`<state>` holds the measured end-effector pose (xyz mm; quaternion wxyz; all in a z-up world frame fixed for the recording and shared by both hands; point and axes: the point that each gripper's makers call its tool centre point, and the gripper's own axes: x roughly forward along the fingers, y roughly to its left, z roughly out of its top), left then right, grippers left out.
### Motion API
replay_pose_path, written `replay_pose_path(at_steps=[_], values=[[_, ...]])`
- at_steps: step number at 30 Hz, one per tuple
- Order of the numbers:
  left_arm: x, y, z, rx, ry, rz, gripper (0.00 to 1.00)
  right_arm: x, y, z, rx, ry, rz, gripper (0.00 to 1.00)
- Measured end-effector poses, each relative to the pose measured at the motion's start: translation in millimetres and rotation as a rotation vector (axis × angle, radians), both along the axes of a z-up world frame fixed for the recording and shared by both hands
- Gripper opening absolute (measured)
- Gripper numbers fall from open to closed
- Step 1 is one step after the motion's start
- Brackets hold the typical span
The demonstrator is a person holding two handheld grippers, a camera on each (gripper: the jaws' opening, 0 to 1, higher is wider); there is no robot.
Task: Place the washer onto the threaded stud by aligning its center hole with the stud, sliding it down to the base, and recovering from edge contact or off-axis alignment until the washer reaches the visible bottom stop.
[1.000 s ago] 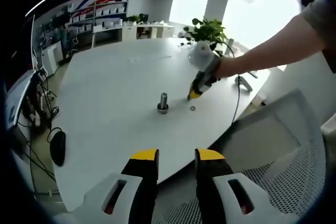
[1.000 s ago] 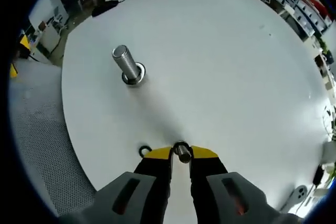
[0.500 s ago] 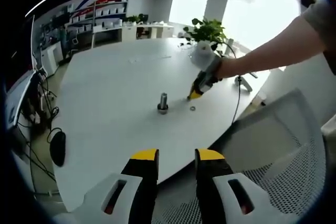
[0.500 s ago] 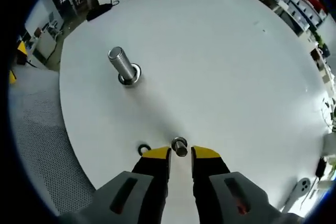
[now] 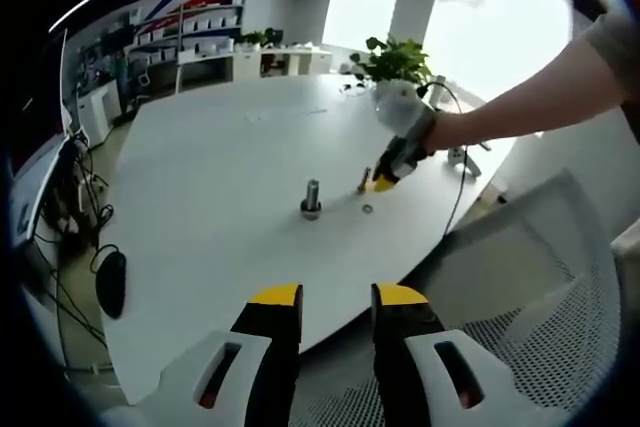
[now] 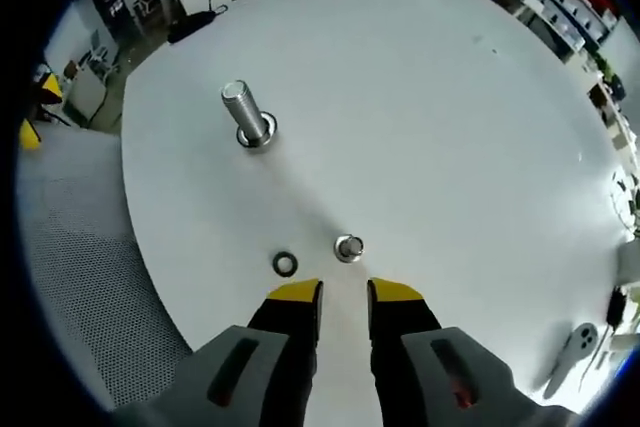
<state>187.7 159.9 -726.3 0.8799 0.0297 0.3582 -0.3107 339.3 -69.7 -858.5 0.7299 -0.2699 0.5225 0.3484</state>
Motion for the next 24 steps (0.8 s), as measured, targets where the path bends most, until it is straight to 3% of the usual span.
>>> replay_pose_path(at_steps=[10, 24], values=[[0.0, 1, 0.1, 0.0, -0.002, 0.004, 0.25, -19, 8, -11.7, -0.024, 0.034, 0.062, 0.25], [0.5, 2, -0.3, 0.003, -0.001, 0.008, 0.25, -27, 36, -18.2, -0.009, 0.043, 0.137, 0.25]])
